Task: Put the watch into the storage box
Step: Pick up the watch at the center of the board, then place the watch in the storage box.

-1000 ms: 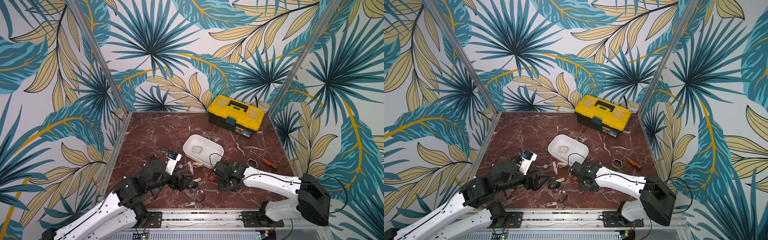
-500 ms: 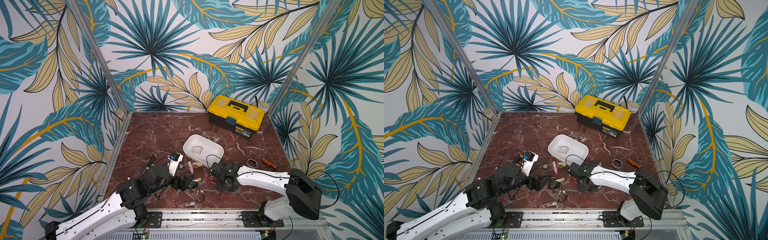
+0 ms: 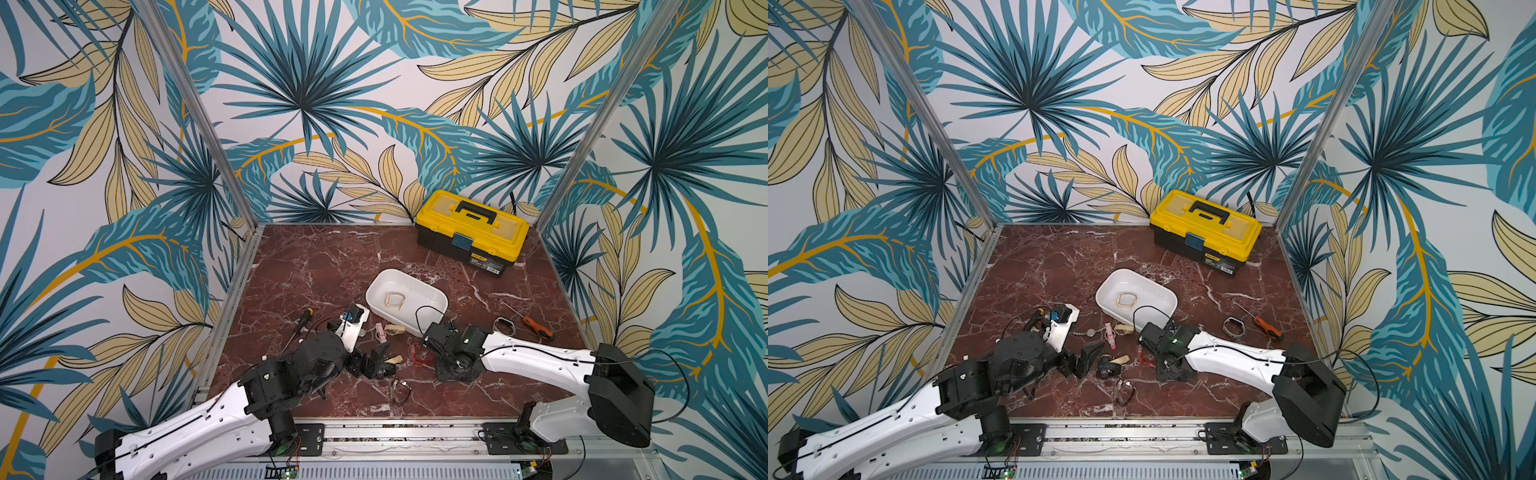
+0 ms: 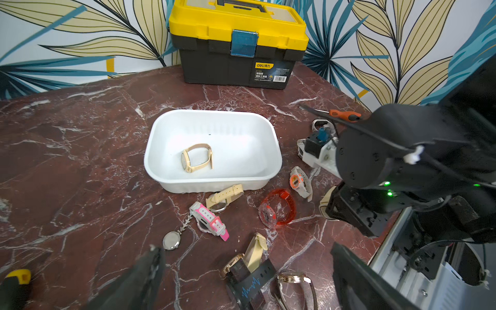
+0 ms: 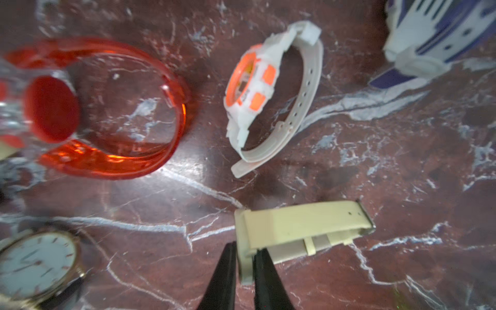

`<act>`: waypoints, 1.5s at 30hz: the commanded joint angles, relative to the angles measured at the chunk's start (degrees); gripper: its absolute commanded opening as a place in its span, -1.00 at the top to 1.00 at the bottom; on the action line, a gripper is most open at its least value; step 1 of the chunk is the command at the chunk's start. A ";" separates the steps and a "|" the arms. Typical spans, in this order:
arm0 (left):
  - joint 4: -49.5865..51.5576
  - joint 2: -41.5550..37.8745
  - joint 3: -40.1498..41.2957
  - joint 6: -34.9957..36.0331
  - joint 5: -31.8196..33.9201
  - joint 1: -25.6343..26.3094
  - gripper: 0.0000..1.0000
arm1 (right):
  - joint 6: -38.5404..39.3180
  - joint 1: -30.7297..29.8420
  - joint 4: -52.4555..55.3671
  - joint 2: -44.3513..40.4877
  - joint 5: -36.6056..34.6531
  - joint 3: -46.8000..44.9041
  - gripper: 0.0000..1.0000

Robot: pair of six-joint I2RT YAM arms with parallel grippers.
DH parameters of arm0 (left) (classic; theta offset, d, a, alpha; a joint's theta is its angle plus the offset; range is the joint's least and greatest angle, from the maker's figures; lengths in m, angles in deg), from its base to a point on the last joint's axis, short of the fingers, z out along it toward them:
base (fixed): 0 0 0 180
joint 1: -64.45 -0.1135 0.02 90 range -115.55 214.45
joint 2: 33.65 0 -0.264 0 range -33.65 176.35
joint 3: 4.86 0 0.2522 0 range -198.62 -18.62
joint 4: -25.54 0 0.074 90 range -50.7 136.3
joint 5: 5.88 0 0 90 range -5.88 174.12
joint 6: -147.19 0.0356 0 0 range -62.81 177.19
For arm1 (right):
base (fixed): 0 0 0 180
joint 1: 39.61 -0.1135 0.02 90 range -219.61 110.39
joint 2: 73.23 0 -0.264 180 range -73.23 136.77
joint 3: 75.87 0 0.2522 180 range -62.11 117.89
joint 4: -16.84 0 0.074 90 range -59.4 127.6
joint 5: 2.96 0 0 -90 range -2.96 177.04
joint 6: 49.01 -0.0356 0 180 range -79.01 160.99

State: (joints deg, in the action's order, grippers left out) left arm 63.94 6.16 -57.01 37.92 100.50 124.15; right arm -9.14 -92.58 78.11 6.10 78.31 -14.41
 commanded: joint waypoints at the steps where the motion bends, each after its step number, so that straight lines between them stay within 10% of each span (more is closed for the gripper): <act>1: -1.27 -0.35 1.31 2.03 3.11 0.39 -1.00 | 0.54 0.06 3.56 -3.35 -0.68 1.34 0.68; 17: 5.68 3.89 -1.60 -0.95 0.02 1.32 -1.00 | 8.85 1.56 5.61 -6.45 0.09 16.60 0.72; 45: 2.29 9.15 -3.08 0.04 1.49 3.93 -1.00 | 19.85 17.83 0.26 35.40 18.98 45.11 0.71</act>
State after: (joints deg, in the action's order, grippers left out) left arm 67.75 15.14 -57.56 37.46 101.09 127.87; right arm 10.62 -75.62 79.24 40.28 95.84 29.61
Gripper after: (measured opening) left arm 0.999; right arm 0.146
